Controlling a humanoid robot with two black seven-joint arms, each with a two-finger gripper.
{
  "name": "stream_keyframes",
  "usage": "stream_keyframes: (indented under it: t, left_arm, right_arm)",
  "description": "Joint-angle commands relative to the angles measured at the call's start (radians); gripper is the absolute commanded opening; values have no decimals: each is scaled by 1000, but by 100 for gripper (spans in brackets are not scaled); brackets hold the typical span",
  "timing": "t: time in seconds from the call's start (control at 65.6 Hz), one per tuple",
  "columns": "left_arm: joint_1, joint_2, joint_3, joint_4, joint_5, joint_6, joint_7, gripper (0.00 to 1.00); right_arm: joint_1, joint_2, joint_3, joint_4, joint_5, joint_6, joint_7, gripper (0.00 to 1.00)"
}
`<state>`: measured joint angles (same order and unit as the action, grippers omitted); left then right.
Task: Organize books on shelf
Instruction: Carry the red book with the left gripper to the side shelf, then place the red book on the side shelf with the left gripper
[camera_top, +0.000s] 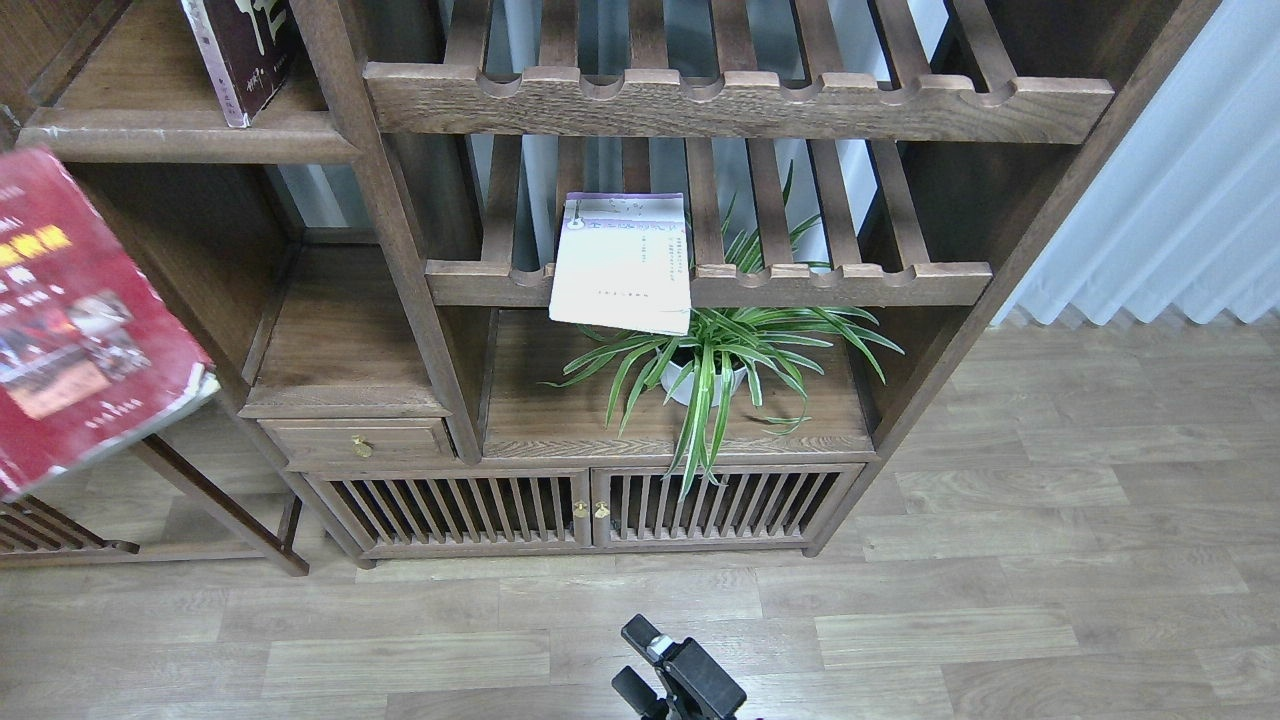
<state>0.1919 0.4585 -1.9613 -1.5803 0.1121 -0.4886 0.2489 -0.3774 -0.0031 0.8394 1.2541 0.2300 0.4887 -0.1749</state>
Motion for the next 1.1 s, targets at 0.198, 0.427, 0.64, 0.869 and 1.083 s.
stream_keyframes:
  t: [0.198, 0.427, 0.64, 0.869, 1.083]
  left_arm:
    - [-265, 29, -80, 71, 236, 0, 76, 7]
    - [-485, 88, -13, 193, 336, 0, 98, 7]
    - [-698, 104, 100, 327, 417, 0, 99, 7]
    - [-962, 141, 271, 490, 471, 0, 98, 7]
    - [-1137, 187, 455, 624, 471, 0, 96, 7]
  right_arm:
    - [-1, 0, -2, 1, 0, 0, 0, 99]
    - [-1, 0, 0, 1, 0, 0, 0, 99]
    - [-3, 0, 1, 1, 0, 0, 0, 99]
    - [-6, -5, 1, 1, 0, 0, 0, 99]
    - [-8, -5, 0, 1, 0, 0, 0, 99]
